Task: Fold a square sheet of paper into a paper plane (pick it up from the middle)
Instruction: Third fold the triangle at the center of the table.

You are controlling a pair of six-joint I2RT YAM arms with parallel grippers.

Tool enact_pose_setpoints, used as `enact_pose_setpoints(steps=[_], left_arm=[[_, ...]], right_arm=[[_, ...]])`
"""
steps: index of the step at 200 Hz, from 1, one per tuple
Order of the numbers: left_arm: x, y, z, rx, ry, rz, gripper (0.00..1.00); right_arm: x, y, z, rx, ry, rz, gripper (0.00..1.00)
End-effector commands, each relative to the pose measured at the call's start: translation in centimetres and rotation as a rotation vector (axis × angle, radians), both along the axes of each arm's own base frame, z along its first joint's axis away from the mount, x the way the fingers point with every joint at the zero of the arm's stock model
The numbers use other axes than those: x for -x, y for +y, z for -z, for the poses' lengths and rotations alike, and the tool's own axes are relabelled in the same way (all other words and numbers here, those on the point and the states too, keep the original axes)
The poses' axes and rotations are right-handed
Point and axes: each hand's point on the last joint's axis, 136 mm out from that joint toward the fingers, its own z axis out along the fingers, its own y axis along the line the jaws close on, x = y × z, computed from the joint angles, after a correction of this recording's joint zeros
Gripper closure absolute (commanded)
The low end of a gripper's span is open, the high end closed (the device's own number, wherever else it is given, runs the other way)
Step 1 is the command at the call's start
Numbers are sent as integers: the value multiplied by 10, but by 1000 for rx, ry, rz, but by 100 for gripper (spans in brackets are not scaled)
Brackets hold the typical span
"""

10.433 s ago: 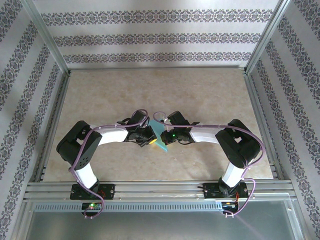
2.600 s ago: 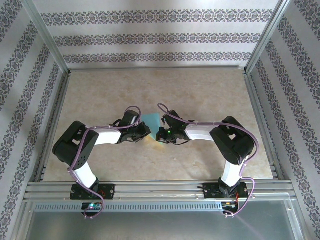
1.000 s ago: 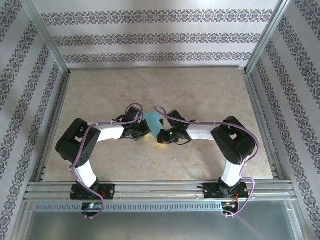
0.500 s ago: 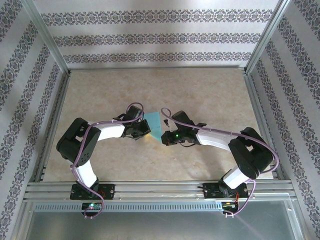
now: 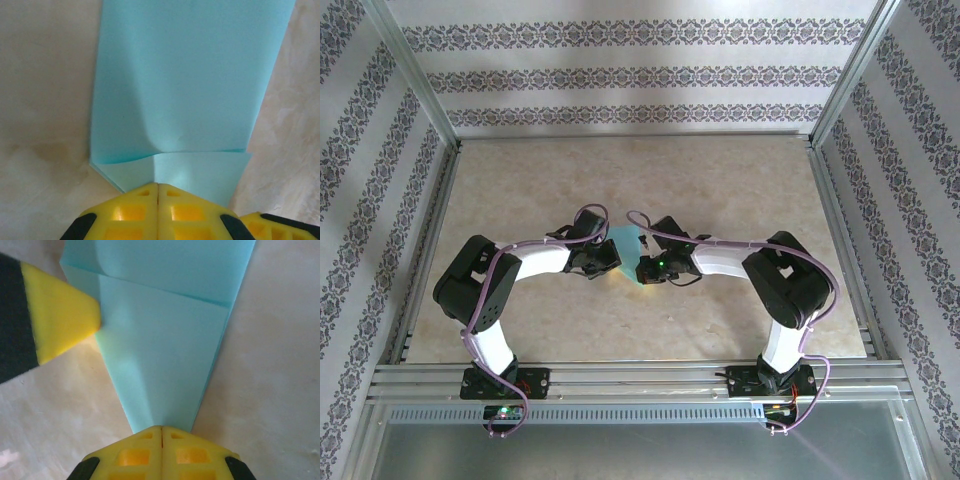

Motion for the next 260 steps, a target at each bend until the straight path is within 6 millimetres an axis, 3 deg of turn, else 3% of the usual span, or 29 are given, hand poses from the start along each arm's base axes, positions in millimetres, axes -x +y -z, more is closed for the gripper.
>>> enact_pose_setpoints(steps=[1, 33, 54, 78, 128, 158, 192, 260], left_arm=[[1, -5, -18, 11, -29, 59, 92], [1, -27, -38, 86, -112, 116, 90], [8, -32, -27, 52, -96, 139, 90], [15, -20, -7, -47, -23, 106, 90], [15, -33, 4, -8, -3, 122, 90], [21, -2, 23, -158, 71, 40, 91], [20, 35, 35, -206, 120, -57, 91], [1, 82, 27, -228, 111, -130, 90]], right_arm=[[5, -7, 14, 42, 56, 28, 100], [10, -10, 21, 62, 82, 41, 100], [11, -13, 24, 75, 91, 48, 100], [13, -16, 27, 85, 123, 62, 100], [17, -21, 34, 123, 146, 73, 100], [21, -30, 41, 173, 155, 78, 100], [27, -44, 51, 245, 167, 77, 100], [34, -62, 64, 334, 162, 74, 100]])
